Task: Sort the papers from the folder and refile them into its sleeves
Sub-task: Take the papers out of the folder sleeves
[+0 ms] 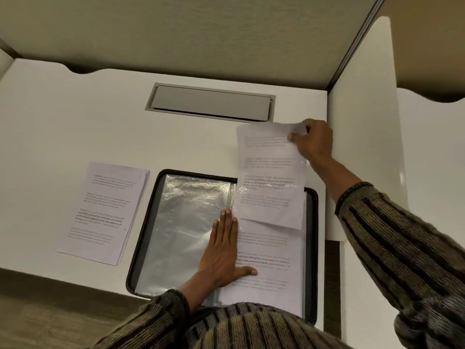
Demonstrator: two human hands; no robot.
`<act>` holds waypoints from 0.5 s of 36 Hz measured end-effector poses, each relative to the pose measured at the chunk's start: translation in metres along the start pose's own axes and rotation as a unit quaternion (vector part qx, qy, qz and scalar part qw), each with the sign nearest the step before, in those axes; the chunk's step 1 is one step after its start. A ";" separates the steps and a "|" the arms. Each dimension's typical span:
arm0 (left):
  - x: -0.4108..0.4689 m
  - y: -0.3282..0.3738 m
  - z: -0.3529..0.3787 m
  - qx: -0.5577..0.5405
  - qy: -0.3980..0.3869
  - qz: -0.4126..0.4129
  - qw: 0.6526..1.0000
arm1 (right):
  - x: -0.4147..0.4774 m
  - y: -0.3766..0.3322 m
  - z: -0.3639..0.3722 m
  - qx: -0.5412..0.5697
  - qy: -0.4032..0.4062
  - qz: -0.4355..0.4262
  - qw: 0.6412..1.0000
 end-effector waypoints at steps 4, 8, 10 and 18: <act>-0.001 0.001 0.000 0.006 0.000 0.004 1.000 | 0.007 -0.028 -0.017 0.057 0.061 -0.056 0.995; -0.001 0.002 0.001 -0.001 0.004 0.008 1.000 | 0.010 -0.057 -0.035 0.114 0.114 -0.096 0.982; 0.000 0.001 0.002 -0.007 0.004 0.007 1.000 | 0.008 -0.068 -0.041 0.146 0.117 -0.117 0.975; 0.001 -0.004 -0.002 -0.132 -0.001 -0.033 0.991 | -0.032 -0.103 -0.051 0.171 0.071 -0.238 0.954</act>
Point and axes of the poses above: each hand's wrist, its own x-axis towards the middle knuckle, its own z-axis out of the palm, y = z × x, the point moved 3 cm from there along x, towards the middle knuckle, and after that the axes turned 12 degrees about -z, right-handed, at the moved point
